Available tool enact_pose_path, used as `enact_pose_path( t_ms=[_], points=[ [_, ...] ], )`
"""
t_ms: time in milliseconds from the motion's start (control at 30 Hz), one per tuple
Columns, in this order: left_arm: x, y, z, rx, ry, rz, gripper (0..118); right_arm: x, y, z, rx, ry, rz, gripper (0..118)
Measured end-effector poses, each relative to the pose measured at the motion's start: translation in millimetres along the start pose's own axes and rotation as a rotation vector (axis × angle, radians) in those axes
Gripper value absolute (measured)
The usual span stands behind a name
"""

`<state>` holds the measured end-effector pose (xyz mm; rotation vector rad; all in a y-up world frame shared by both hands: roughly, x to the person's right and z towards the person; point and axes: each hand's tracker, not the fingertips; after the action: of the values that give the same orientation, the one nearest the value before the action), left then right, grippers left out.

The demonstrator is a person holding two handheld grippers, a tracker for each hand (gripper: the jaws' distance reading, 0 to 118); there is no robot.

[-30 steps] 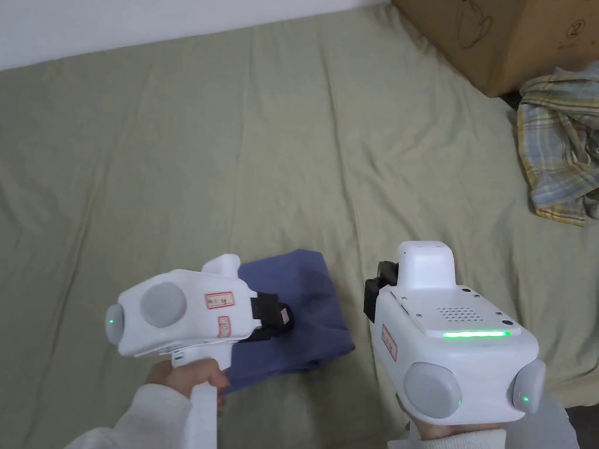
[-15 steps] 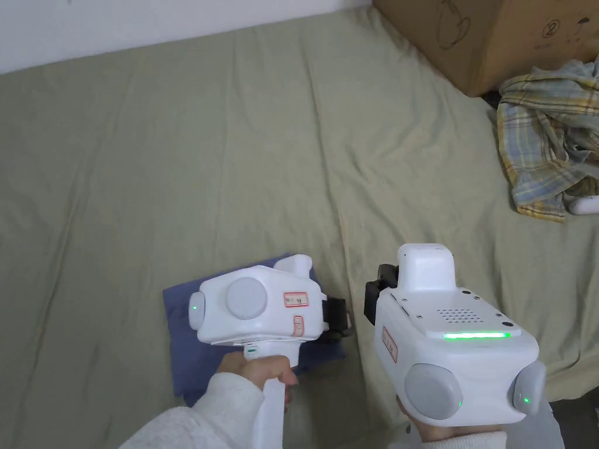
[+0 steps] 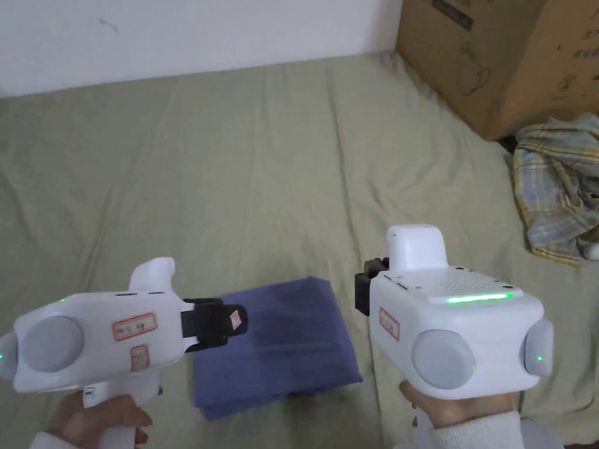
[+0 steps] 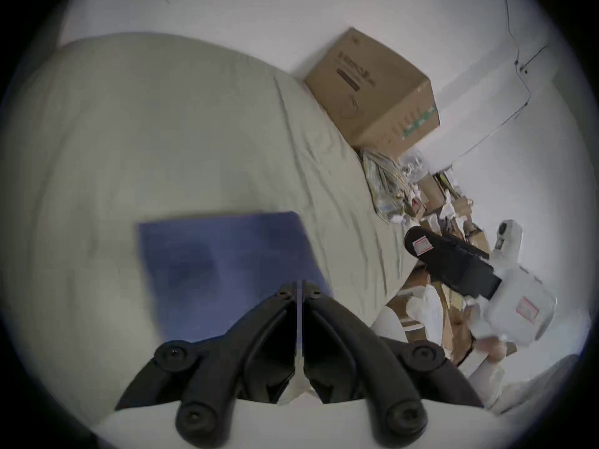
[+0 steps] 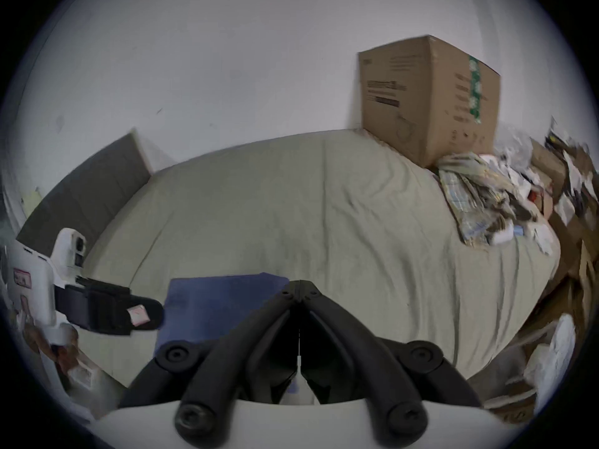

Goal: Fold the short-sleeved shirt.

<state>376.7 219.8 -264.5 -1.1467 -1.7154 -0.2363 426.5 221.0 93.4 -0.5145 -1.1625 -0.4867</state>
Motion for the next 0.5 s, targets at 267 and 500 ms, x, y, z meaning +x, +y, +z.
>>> enact_pose_path(
  t_ms=[267, 500],
  points=[
    [-79, -53, 51, 0.062, 0.064, 0.205, 3, -63, 2, -76, -0.381, 0.202, 0.062, 1],
    [-98, -71, 38, 0.037, 0.023, 0.261, 3, -80, -36, -140, -0.502, 0.124, 0.09, 1]
  ],
)
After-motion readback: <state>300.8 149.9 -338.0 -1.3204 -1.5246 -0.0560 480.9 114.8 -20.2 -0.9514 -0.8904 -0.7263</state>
